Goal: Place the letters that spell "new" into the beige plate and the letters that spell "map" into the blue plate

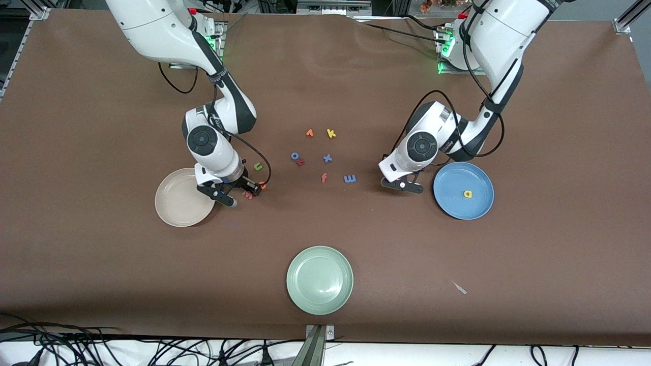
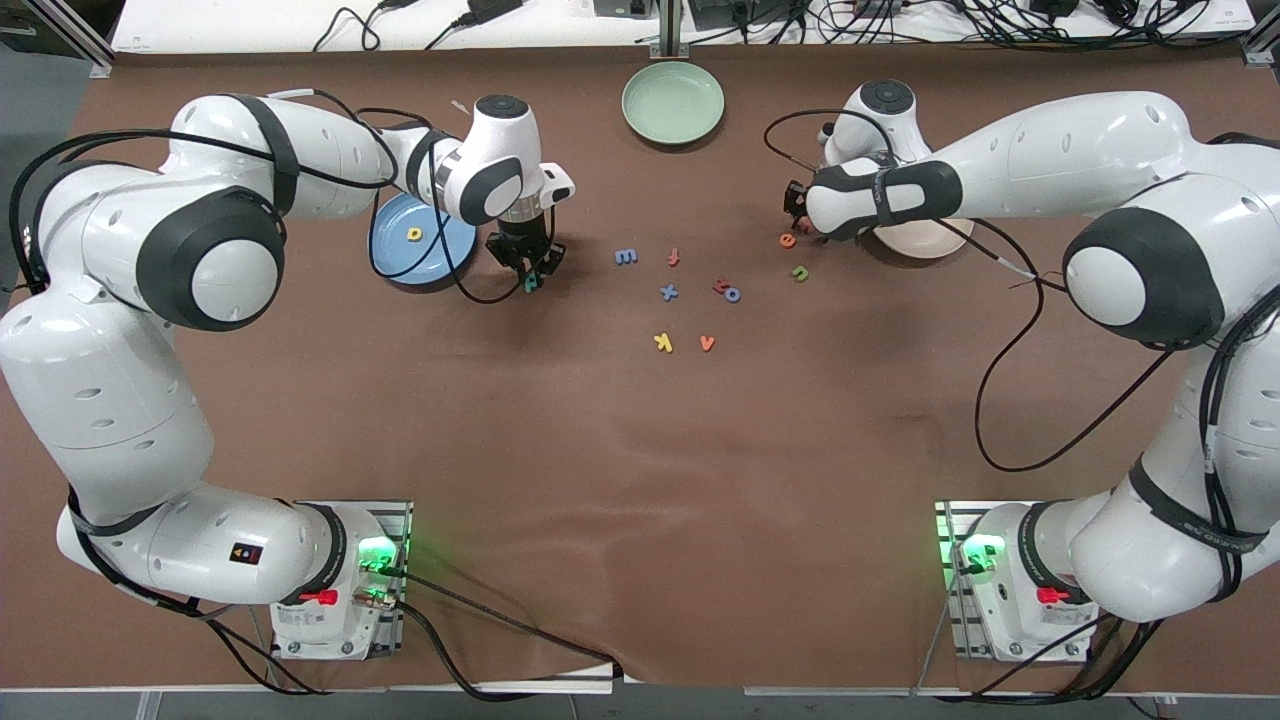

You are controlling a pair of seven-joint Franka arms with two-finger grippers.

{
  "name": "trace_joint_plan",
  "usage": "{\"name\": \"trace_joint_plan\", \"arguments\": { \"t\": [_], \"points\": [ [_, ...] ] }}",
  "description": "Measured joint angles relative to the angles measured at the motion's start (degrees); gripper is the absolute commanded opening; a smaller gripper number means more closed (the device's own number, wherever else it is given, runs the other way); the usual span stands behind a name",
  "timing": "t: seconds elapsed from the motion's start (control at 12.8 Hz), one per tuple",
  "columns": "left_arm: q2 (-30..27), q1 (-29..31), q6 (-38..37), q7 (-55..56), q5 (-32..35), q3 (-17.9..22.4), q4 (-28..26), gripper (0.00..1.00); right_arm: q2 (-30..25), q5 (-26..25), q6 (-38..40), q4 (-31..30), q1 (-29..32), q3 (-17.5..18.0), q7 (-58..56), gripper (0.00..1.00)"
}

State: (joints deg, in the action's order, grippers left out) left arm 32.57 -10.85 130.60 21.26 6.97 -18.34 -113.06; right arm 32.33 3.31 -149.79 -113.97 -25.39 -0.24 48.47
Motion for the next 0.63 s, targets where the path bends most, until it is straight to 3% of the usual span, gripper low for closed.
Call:
{"name": "trace_joint_plan", "arguments": {
  "t": [0.31,0.63],
  "points": [
    [-3.5,2.9,-7.2,-0.9,0.0,0.2,4.1,0.01,0.2,0.0,-0.6,-0.1,0.3,-0.4,-1.4,0.64],
    [-5.4,11.2,-14.7,-12.5,0.1,0.9,9.4,0.01,0.8,0.0,-2.2,-0.1,0.3,-0.4,-1.5,0.64]
  ]
}}
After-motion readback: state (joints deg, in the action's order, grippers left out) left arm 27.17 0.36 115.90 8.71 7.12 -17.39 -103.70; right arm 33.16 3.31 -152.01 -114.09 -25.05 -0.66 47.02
